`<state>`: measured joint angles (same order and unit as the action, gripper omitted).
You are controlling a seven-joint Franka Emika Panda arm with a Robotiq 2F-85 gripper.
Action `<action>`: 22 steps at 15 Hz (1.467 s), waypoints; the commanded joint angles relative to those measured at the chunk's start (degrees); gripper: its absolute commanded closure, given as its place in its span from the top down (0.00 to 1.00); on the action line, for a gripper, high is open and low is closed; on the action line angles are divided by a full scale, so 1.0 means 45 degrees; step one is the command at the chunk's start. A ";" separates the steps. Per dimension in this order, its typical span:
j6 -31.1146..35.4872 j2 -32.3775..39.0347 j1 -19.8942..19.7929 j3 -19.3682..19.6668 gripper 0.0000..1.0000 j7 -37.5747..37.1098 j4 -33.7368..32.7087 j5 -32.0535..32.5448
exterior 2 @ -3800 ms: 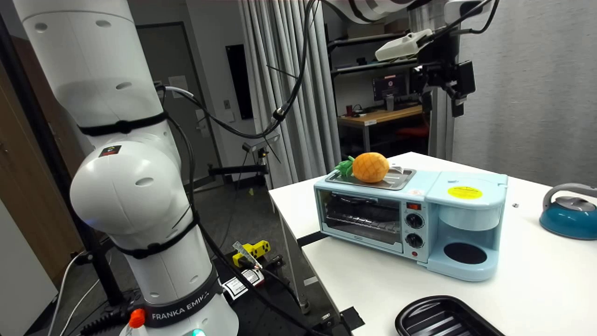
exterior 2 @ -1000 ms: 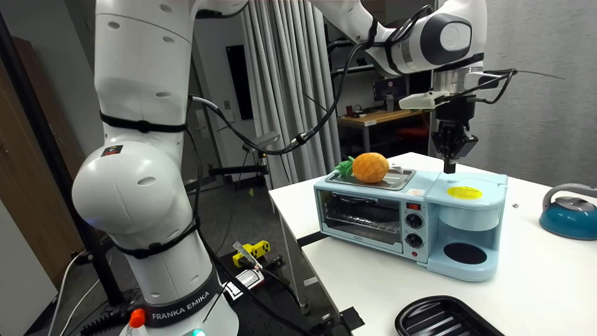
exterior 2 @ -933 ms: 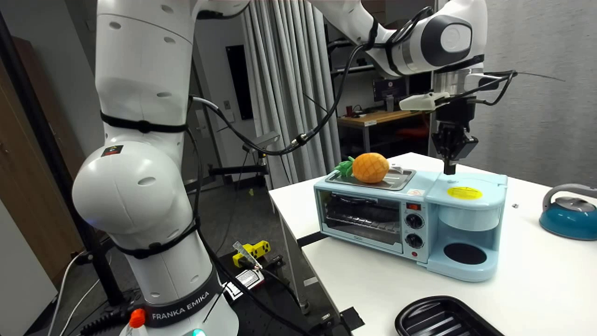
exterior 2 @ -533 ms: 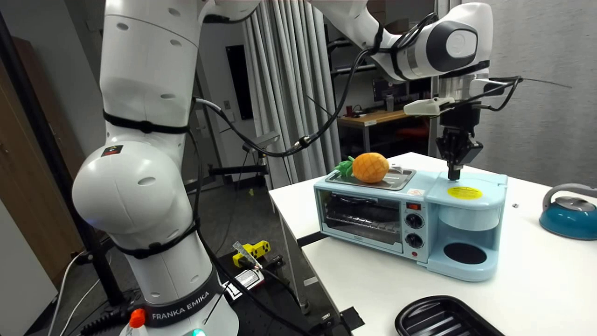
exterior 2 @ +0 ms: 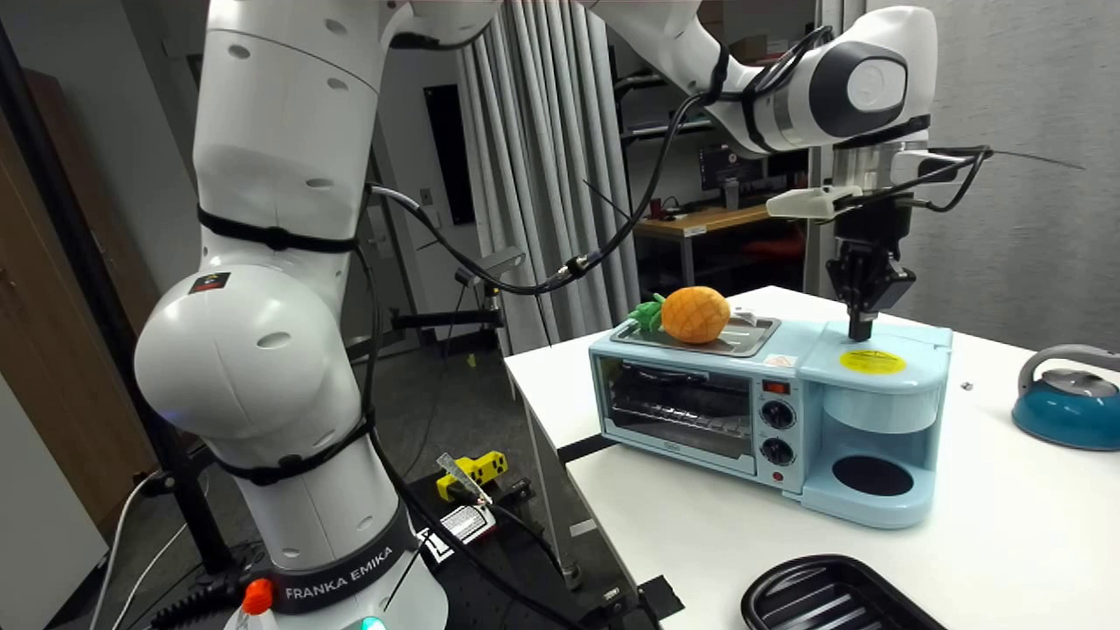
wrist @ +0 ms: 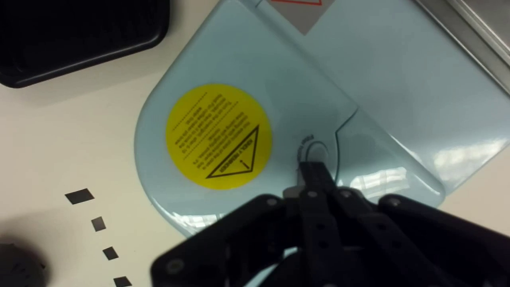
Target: Press the button on the top right side of the breakfast station to open the coffeemaker chamber
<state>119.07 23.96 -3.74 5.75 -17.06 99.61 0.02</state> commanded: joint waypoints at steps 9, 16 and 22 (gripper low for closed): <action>0.0698 0.1675 -0.0300 0.0239 0.00 0.0059 -0.0265 -0.0410; 0.0756 0.1409 -0.0052 0.0381 0.00 -0.0036 0.0184 0.0361; 0.0706 0.1399 0.0134 0.0510 0.00 -0.0205 0.0151 0.1266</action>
<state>118.98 24.37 -3.45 5.78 -17.12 99.30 1.81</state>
